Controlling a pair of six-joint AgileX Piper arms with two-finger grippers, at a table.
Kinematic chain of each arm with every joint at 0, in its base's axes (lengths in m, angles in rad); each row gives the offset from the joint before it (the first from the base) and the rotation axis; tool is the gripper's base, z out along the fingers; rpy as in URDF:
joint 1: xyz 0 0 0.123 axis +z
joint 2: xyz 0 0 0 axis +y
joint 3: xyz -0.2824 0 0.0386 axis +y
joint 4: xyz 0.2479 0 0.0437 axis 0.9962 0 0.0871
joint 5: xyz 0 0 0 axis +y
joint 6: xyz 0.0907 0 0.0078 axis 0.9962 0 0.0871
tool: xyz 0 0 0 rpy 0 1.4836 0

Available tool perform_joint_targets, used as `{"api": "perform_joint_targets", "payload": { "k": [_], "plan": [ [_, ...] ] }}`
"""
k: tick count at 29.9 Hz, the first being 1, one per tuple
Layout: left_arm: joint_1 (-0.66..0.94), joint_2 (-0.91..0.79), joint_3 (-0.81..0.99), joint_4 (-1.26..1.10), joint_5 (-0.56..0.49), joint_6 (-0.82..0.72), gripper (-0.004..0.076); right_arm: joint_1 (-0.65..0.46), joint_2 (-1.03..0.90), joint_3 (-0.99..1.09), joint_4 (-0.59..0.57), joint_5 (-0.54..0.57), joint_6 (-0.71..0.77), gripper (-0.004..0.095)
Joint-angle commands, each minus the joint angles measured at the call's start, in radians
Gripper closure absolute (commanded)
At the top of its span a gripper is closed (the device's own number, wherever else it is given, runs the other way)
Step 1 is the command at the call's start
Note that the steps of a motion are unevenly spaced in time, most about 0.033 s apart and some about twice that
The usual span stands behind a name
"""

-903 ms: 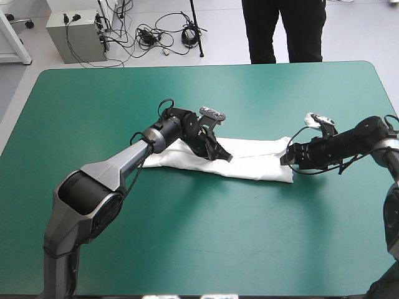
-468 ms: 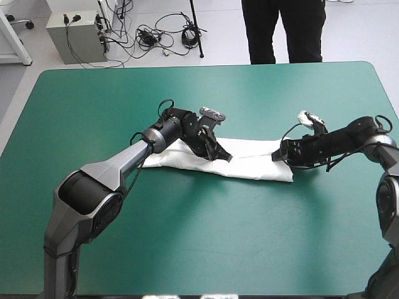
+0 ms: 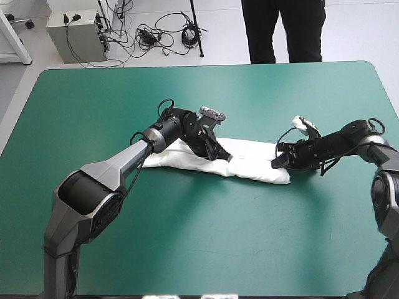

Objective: Fold the cloth

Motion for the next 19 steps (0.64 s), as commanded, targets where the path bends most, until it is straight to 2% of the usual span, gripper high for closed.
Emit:
{"api": "perform_joint_targets", "payload": {
  "k": [1,13,19],
  "plan": [
    [-0.006,-0.026,-0.006,-0.004,0.051,-0.024,0.0733,0.014,-0.062,-0.035,-0.027,0.085,-0.011,0.0925],
    [-0.003,-0.036,-0.007,-0.034,0.056,-0.009,0.0733,0.014,-0.219,-0.277,-0.006,0.151,0.101,0.0925],
    [-0.002,-0.043,-0.009,-0.053,0.036,-0.003,0.0733,0.014,-0.221,-0.296,-0.006,0.173,0.111,0.0925]
  ]
}}
